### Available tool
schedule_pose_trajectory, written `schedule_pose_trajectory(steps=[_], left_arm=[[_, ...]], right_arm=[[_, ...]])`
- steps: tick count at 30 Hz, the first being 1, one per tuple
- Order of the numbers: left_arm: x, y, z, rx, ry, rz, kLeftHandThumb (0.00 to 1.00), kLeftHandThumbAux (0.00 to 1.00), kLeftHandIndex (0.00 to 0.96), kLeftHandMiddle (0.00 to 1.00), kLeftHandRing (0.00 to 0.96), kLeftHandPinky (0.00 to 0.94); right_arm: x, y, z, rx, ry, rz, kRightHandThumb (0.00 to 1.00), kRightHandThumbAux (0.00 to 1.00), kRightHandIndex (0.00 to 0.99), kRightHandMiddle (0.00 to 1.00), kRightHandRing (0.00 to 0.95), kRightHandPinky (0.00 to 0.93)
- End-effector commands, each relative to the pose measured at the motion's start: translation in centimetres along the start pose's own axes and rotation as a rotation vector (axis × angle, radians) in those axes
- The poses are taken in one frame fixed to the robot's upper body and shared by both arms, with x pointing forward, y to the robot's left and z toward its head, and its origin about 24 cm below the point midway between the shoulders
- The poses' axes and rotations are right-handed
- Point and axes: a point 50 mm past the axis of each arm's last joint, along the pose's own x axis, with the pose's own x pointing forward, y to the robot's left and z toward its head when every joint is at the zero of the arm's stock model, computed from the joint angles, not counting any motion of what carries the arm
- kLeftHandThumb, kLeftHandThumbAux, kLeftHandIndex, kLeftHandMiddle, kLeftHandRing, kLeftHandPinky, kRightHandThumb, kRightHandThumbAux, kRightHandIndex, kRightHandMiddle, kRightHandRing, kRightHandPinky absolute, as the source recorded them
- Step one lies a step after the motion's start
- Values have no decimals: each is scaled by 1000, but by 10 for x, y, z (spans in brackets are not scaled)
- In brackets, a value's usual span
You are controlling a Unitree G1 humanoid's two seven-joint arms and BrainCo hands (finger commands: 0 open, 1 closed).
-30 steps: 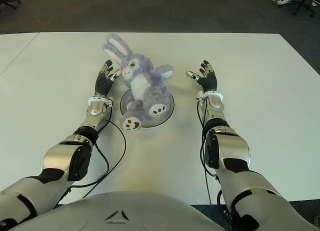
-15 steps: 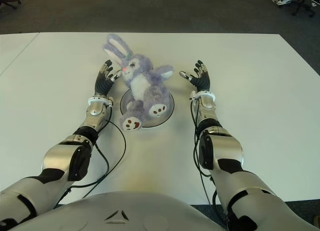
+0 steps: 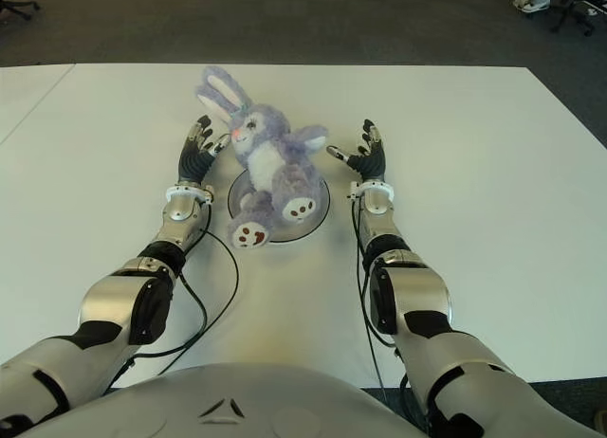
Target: Put the doll into the plate.
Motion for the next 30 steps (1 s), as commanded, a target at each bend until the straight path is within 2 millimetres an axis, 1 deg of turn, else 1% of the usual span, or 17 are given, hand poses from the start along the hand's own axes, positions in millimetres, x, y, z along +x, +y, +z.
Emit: schedule_pose_trajectory(steps=[1,6,10,12,15,18,24,30], left_arm=[[-86,7,-96,38,404,17,78,584,0,47,50,72],[-87,10,-96,43,400,15,88,584,0,48,53,73],[-90,11,-98,56,408,15,99,588,5,59,62,84],[-90,11,-99,57,412,13,103,588,7,65,65,80],[-91,12,-100,55,414,15,105,589,9,70,69,84],[-92,13,-99,49,407,24,108,593,16,77,76,96],[-92,15,-99,56,400,30,109,586,24,81,83,92],[-92,16,-101,67,426,39,90,623,20,87,86,89]], right_arm=[[-82,0,-100,-61,365,-6,0,836,27,54,66,114],[-90,0,-104,-24,374,-25,0,834,31,64,78,128],[-103,1,-115,25,423,-36,0,842,38,79,90,133],[-107,1,-118,36,441,-38,0,851,50,90,94,123],[-105,1,-115,47,424,-43,0,857,57,96,97,119],[-98,7,-110,50,413,-27,0,866,64,101,97,117],[-99,7,-111,28,415,-15,0,892,76,111,99,122],[-98,7,-111,32,423,-14,0,920,92,128,110,127]])
